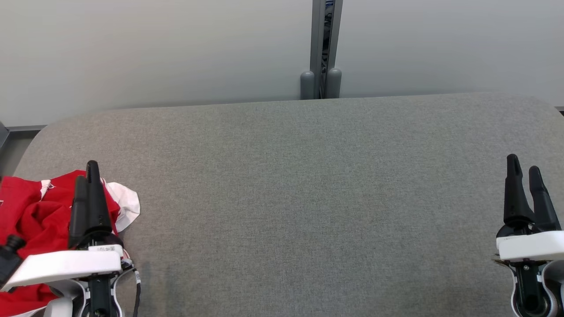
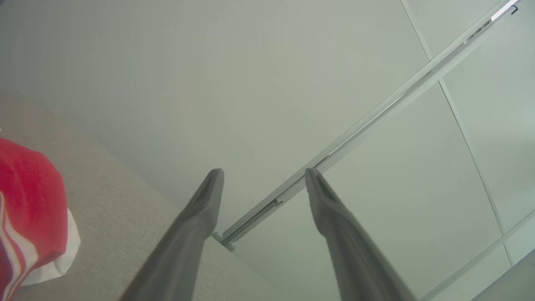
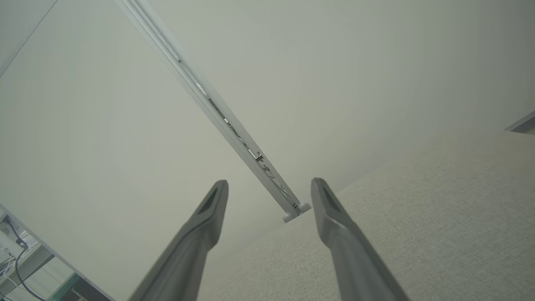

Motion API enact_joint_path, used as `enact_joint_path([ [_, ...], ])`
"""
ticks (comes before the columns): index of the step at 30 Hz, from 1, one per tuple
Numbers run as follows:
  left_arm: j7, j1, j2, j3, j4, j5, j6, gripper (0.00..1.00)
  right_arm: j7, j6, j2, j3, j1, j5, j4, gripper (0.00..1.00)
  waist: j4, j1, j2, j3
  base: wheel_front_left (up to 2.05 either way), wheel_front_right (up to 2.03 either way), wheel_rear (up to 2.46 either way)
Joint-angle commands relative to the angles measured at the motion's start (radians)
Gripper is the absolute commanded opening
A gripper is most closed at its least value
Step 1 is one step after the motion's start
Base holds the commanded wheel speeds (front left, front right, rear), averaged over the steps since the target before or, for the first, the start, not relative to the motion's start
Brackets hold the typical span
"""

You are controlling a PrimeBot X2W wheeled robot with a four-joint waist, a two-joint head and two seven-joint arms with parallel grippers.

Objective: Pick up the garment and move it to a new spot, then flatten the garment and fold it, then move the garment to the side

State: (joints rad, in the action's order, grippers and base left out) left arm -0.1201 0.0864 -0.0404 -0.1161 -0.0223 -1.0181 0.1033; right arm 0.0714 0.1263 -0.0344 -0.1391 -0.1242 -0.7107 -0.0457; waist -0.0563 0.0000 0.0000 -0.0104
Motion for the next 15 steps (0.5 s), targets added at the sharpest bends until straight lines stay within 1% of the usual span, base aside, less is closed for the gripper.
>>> enact_joint_path([
  [1,-0.007,0.023,-0.006,0.014,0.031,0.046,-0.01,1.0,0.013,0.004,-0.011,0.003,-0.023,0.043,0.02,1.0,-0.002,0.0,0.0,0.0,0.0,0.0,0.0],
  [4,-0.016,0.016,-0.007,0.049,0.052,0.116,-0.026,1.0,0.023,0.004,-0.011,0.019,-0.022,0.111,0.024,1.0,-0.006,0.0,0.0,-0.001,0.0,0.0,0.0],
  [5,-0.016,0.016,-0.007,0.049,0.052,0.116,-0.026,1.0,0.023,0.004,-0.011,0.019,-0.022,0.111,0.024,1.0,-0.006,0.0,0.0,-0.001,0.0,0.0,0.0],
  [9,-0.026,0.009,-0.007,0.103,0.066,0.224,-0.049,1.0,0.036,0.005,-0.012,0.041,-0.017,0.196,0.021,1.0,-0.01,0.0,0.0,-0.002,0.0,0.0,0.0],
  [15,-0.04,0.0,-0.008,0.19,0.045,0.399,-0.101,1.0,0.056,0.005,-0.02,0.067,-0.014,0.302,-0.003,1.0,-0.017,0.0,0.0,-0.001,0.0,0.0,0.0],
])
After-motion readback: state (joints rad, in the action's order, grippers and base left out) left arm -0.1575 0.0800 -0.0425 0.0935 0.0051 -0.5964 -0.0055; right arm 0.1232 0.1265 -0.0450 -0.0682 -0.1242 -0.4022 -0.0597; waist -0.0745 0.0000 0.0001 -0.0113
